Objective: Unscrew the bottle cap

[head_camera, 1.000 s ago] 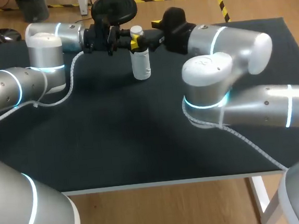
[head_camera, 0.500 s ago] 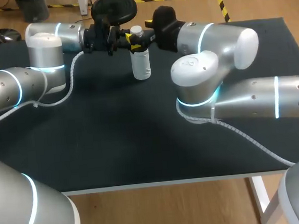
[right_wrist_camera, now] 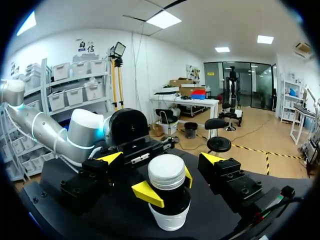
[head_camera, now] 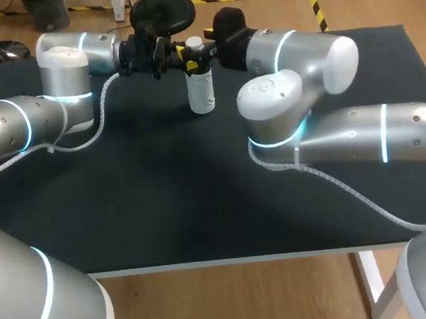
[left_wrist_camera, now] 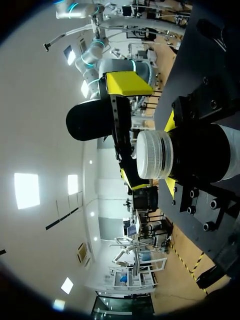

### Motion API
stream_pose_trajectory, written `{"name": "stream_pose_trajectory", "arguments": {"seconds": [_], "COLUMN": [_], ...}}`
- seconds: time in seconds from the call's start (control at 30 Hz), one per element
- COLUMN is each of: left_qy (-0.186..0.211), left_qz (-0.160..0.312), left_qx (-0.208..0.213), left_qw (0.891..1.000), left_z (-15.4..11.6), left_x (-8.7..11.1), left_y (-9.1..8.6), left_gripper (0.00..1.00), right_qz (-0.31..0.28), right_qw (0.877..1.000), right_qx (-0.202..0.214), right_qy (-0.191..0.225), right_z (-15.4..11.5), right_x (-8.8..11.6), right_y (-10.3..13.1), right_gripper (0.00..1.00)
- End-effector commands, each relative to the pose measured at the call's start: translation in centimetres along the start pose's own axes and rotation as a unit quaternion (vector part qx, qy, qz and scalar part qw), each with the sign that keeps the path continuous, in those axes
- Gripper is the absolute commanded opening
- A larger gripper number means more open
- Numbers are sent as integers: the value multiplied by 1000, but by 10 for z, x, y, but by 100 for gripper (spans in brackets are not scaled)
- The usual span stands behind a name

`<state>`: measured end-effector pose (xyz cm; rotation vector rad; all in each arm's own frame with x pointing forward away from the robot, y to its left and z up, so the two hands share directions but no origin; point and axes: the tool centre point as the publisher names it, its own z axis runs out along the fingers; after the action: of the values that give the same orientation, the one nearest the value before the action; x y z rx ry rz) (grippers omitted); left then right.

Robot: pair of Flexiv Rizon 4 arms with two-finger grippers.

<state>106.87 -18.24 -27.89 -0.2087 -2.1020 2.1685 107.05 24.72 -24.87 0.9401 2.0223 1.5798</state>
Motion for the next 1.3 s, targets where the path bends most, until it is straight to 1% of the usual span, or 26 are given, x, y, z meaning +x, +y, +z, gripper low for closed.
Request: {"name": "stream_pose_trajectory", "arguments": {"seconds": [0.03,0.5,0.63,0.67,0.7,0.77,0.83,0.9,0.93,1.07,1.1,1.3], "left_qy": [-1,-1,-1,-1,-1,-1,-1,-1,-1,-1,-1,-1], "left_qz": [1,1,1,1,1,1,1,1,1,1,1,1], "left_qx": [0,0,0,0,0,0,0,0,0,0,0,0], "left_qw": [1000,1000,1000,1000,1000,1000,1000,1000,1000,1000,1000,1000], "left_z": [0,0,0,0,0,0,0,0,0,0,0,0], "left_x": [1,1,1,1,1,1,1,1,1,1,1,1], "left_y": [0,0,0,0,0,0,0,0,0,0,0,0], "left_gripper": [0,0,0,0,0,0,0,0,0,0,0,0], "right_qz": [6,23,27,28,29,30,30,30,30,31,30,38], "right_qw": [1000,1000,1000,999,999,999,999,999,999,999,999,999], "right_qx": [-7,-16,-16,-17,-17,-18,-18,-18,-18,-17,-17,-25], "right_qy": [0,3,2,2,2,2,2,2,2,3,3,19], "right_z": [10,16,17,18,17,15,15,15,15,15,15,16], "right_x": [-2,-7,-8,-8,-9,-9,-10,-11,-11,-12,-12,-14], "right_y": [-2,-2,-3,-3,-3,-3,-3,-3,-3,-4,-4,-5], "right_gripper": [100,100,91,82,76,61,49,45,42,13,0,0]}}
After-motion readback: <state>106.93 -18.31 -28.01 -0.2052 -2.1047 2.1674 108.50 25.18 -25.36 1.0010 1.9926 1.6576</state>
